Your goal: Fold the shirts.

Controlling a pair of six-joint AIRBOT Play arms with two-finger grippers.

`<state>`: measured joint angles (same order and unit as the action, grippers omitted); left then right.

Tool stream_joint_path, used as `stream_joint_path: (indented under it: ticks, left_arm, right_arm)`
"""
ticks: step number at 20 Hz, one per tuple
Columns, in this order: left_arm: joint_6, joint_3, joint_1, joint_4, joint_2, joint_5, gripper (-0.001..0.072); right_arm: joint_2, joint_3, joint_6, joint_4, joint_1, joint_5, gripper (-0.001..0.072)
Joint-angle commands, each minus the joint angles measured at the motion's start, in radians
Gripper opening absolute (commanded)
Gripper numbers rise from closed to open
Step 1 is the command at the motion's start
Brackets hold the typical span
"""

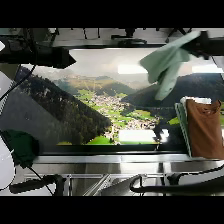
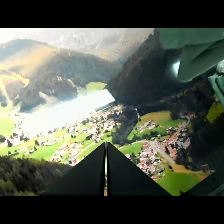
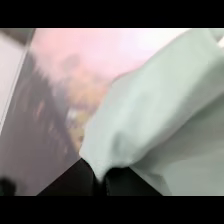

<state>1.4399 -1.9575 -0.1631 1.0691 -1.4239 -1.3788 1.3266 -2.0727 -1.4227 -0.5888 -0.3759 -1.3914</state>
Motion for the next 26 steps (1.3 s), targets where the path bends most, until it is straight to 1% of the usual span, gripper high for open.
stream_joint_path:
  ticks: [1,4,6,7,9,12,13,15,17,20,22,24,25,26]
  left_arm:
    - [0.001,0.0,-0.001,0.0,-0.001,-0.024,0.0012]
    - [0.0,0.0,-0.001,0.0,-0.003,-0.032,0.0012]
    - [0.0,0.0,-0.002,0.0,-0.013,-0.037,0.0012]
    - [0.0,0.0,-0.01,0.001,-0.02,-0.036,0.0012]
    - [-0.001,0.0,-0.027,0.0,-0.039,-0.036,0.0012]
    - [-0.021,0.0,-0.072,0.001,-0.073,-0.036,0.0012]
    - [-0.029,0.0,-0.09,0.001,-0.083,-0.035,0.0012]
    - [-0.047,0.0,-0.113,0.001,-0.098,-0.034,0.0012]
    - [-0.053,0.0,-0.121,0.0,-0.105,-0.015,0.0012]
    - [-0.071,0.0,-0.125,0.0,-0.104,0.009,0.0012]
    - [-0.076,0.0,-0.125,0.0,-0.104,0.017,0.0012]
    - [-0.09,0.0,-0.125,0.001,-0.105,0.018,0.0012]
    - [-0.09,0.0,-0.125,0.002,-0.105,0.018,0.0012]
    - [-0.09,0.0,-0.125,0.002,-0.105,0.019,0.0012]
  right_arm:
    - [-0.01,-0.028,-0.133,-0.029,-0.264,-0.054,0.0016]
    - [-0.031,-0.028,-0.235,-0.049,-0.416,-0.204,0.0016]
    - [-0.059,-0.023,-0.298,-0.112,-0.476,-0.37,0.0016]
    - [-0.076,-0.023,-0.308,-0.171,-0.487,-0.456,0.0016]
    - [-0.151,0.033,-0.303,-0.23,-0.488,-0.451,0.0015]
    - [-0.228,0.114,-0.302,-0.247,-0.487,-0.452,0.0015]
    - [-0.256,0.148,-0.302,-0.275,-0.487,-0.452,0.0016]
    - [-0.317,0.243,-0.303,-0.415,-0.474,-0.452,0.0016]
    - [-0.374,0.389,-0.306,-0.58,-0.468,-0.452,0.0016]
    - [-0.443,0.68,-0.311,-0.818,-0.472,-0.451,0.0016]
    - [-0.449,0.855,-0.313,-0.972,-0.472,-0.441,0.0017]
    - [-0.437,0.991,-0.304,-1.018,-0.472,-0.369,0.0026]
    - [-0.424,1.032,-0.306,-1.019,-0.472,-0.325,0.0071]
    - [-0.403,1.052,-0.306,-1.012,-0.471,-0.294,0.0349]
